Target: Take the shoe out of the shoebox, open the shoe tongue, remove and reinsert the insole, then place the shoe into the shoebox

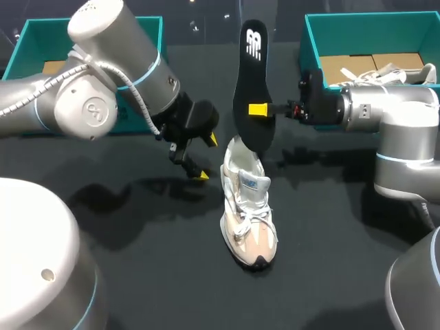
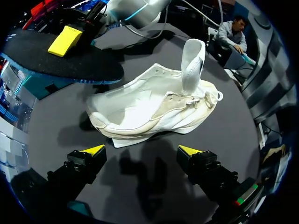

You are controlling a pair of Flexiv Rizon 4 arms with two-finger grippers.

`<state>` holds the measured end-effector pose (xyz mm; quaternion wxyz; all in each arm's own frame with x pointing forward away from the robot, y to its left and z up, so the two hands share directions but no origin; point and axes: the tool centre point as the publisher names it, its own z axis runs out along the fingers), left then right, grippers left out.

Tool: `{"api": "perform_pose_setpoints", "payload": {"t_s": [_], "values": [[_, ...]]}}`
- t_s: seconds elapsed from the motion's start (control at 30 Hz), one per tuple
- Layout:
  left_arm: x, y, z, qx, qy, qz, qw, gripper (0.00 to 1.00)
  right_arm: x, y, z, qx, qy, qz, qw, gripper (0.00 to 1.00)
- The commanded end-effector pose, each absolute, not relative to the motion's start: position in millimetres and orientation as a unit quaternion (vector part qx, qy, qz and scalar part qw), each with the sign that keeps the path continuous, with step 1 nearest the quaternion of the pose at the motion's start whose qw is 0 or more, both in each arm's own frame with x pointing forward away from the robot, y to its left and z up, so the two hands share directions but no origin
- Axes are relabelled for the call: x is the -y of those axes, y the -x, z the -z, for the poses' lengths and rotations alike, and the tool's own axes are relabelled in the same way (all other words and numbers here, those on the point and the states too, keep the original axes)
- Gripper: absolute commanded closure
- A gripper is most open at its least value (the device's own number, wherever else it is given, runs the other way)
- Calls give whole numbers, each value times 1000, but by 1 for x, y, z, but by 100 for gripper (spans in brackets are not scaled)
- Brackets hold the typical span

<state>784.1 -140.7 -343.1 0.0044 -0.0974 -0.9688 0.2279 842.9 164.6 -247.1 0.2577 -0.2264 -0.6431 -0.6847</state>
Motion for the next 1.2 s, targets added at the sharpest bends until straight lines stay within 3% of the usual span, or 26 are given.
{"api": "perform_pose_setpoints", "payload": {"t_s": [0.03,1.2], "values": [[146,-791,359,968,94,-233,6,0,-175,-846,247,644,213,686,264,100],[151,-783,367,971,54,-235,-1,0,-193,-832,276,630,162,703,288,100]]}}
